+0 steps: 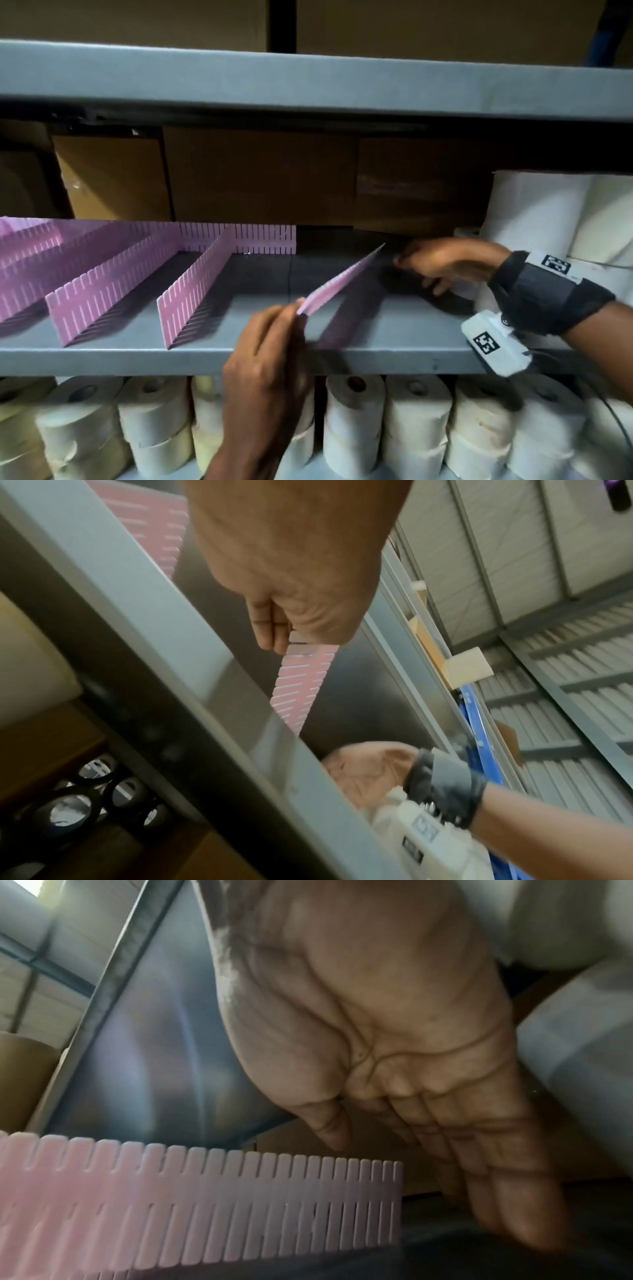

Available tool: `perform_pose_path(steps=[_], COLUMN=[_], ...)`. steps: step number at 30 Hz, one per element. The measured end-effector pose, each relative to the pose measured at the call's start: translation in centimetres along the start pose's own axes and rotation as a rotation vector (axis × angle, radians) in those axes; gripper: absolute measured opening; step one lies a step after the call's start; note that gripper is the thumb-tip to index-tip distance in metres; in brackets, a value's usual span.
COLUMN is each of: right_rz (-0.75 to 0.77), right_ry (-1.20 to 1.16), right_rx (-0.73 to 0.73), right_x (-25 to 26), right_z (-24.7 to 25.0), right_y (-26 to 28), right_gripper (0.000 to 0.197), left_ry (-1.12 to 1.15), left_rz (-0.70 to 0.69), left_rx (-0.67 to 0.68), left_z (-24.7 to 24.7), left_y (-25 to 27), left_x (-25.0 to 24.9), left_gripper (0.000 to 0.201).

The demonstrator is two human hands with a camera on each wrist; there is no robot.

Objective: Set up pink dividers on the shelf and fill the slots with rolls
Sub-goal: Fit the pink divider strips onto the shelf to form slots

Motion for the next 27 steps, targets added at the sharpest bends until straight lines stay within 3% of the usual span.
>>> perform_pose_path(steps=[3,11,17,20,23,27], right_rz=[0.033,0.341,0.508,0.589,0.63,0.676], right_ry=[-0.078,-0.394,-0.519,-0.509,-0.516,-0.643], right_rx=[-0.006,-0.035,-0.062,-0.024,0.015,0.112], right_x=[2.0,8.9,14.4,16.5,17.4,18.1], right_z=[1.5,2.9,4.7,5.0,5.0,3.9], right_y=[-0.8,-4.1,-6.2,-7.1,-8.2,-10.2], right_gripper=[0.053,0.039,0.017,0.017,0.017,0.013], left_ry=[0.078,0.314,0.296,0.321,0.341,0.294], left_rz=[0.073,0.245,0.316,0.291,0.267,0.274], left_rx=[-0.133,-0.3,-0.268,-0.24,-0.23,-0.222], left_z=[2.9,6.7,7.4,7.7,8.1,8.0], left_y=[-0.5,-0.6,-1.9,-3.0,-3.6,-4.3], left_x=[1.3,4.1,4.9,4.5,4.2,4.1], left_gripper=[0.024,0.02,0.036,0.032,0.044,0.041])
Point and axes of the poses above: each hand's wrist, its own y-axis away from the middle knuckle, its own z-axis out of the back of the hand, x = y × z, the point moved 8 cm from there along -y, towards the middle knuckle, and after that the axes turned 15 degrees about x, right-handed, at the moved point
